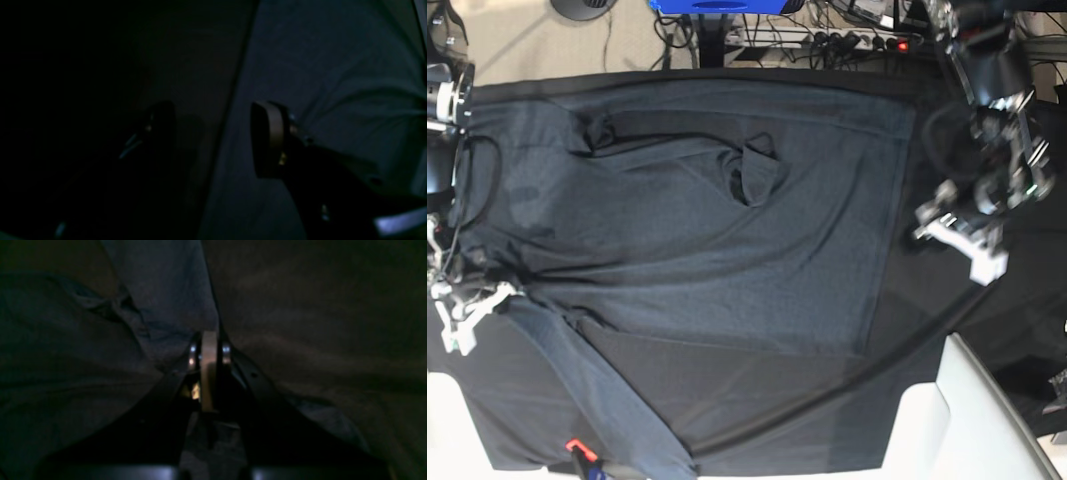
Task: Fold the T-shirt properly
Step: 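Lower the left gripper to the opposite shirt side and grasp it midway, then lift both grasped shirt sides with both grippers, then fold the hem half over toward the collar with both grippers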
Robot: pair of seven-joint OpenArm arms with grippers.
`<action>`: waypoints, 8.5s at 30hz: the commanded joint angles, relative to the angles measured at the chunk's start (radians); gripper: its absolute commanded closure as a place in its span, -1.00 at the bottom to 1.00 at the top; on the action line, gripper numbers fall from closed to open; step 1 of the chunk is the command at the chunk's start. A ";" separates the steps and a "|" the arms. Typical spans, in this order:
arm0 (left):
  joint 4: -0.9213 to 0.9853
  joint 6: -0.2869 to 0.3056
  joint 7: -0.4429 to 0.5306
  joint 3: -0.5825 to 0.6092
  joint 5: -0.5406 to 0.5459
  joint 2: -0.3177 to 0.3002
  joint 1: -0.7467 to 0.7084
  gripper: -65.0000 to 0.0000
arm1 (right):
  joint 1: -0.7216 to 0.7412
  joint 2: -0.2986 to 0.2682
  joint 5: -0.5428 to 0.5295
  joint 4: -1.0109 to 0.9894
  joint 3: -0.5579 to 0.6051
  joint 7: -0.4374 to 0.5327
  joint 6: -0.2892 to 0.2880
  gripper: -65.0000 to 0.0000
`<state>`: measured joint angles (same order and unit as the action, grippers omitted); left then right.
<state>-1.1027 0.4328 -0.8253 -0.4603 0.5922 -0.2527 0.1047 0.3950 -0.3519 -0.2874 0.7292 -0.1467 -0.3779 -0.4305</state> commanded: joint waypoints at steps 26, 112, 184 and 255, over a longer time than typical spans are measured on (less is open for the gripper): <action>0.413 -0.004 0.215 0.283 0.021 0.011 0.220 -0.01 | 0.034 -0.023 -0.009 0.020 -0.004 0.023 -0.006 1.00; 0.800 -0.177 0.432 0.245 -0.303 0.082 0.525 0.44 | 0.031 -0.026 -0.009 0.020 -0.004 0.024 -0.006 1.00; 0.416 -0.174 0.284 0.246 -0.294 0.089 0.438 1.00 | 0.006 -0.037 -0.005 -0.016 0.002 0.142 -0.001 1.00; -0.400 -0.084 -0.084 0.232 -0.292 0.068 -0.193 1.00 | -0.437 0.011 -0.009 0.419 -0.205 -0.123 -0.001 1.00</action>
<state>-1.4796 0.3450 -0.9245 -0.2237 0.2913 -0.1745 -0.0986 -0.0498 -0.3187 -0.2905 1.1290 -0.3431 -0.5167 -0.4301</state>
